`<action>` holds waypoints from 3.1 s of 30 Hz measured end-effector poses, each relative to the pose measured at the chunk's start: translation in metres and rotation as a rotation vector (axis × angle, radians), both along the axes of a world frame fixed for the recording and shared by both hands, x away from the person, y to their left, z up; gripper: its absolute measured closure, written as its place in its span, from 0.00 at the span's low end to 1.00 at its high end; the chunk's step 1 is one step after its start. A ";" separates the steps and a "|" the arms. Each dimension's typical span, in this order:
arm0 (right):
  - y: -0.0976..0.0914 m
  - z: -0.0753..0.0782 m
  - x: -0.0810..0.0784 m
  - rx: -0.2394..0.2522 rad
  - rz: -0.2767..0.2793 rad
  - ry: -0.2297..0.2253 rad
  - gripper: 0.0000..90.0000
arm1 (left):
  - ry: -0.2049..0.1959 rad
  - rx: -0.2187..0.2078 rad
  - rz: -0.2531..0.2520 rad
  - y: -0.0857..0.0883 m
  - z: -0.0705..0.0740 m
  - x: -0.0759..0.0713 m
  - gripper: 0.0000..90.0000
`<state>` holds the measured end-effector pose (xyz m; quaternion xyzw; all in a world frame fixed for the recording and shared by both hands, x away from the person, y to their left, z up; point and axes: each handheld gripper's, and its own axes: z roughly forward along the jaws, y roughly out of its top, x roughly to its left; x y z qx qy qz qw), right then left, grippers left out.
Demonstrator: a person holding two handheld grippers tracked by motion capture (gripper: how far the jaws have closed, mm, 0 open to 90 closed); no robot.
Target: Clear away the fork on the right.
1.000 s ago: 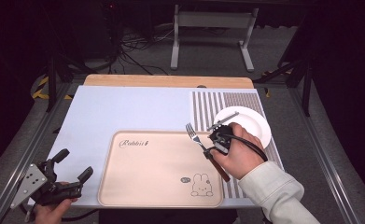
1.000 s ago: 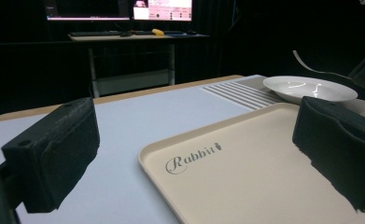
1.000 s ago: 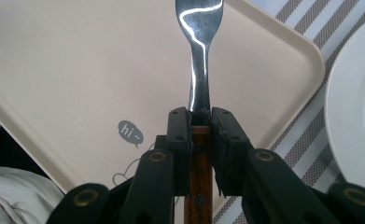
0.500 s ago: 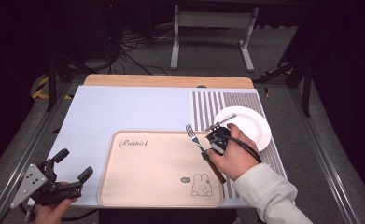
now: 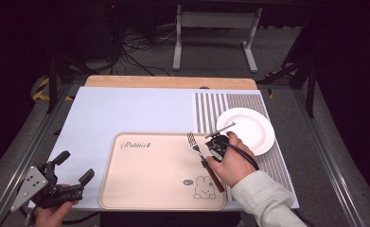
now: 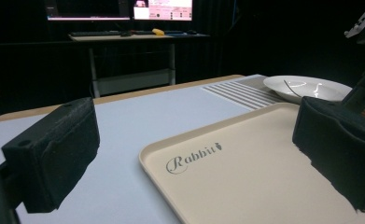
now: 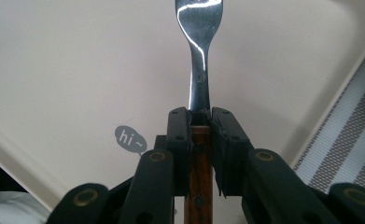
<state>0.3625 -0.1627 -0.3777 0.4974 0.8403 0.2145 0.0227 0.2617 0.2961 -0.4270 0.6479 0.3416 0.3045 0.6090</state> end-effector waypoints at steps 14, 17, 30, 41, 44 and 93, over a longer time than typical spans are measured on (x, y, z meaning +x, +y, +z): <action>0.009 -0.023 0.001 -0.011 -0.006 0.075 0.88 | -0.002 0.000 0.000 0.000 0.000 0.000 0.02; 0.009 -0.027 0.001 -0.013 -0.009 0.090 0.88 | -0.002 0.001 -0.001 0.000 0.000 0.000 0.02; 0.011 -0.036 0.002 -0.030 -0.026 0.134 0.87 | 0.001 -0.001 0.000 0.000 0.000 0.000 0.02; 0.013 -0.040 0.002 -0.047 -0.038 0.152 0.87 | 0.002 0.000 -0.001 0.000 0.000 0.000 0.02; 0.013 -0.040 0.003 -0.047 -0.040 0.152 0.87 | 0.002 -0.005 -0.001 0.000 0.000 0.000 0.02; 0.037 -0.025 0.011 0.110 0.535 -0.300 1.00 | -0.004 0.000 -0.006 0.000 0.001 0.000 0.02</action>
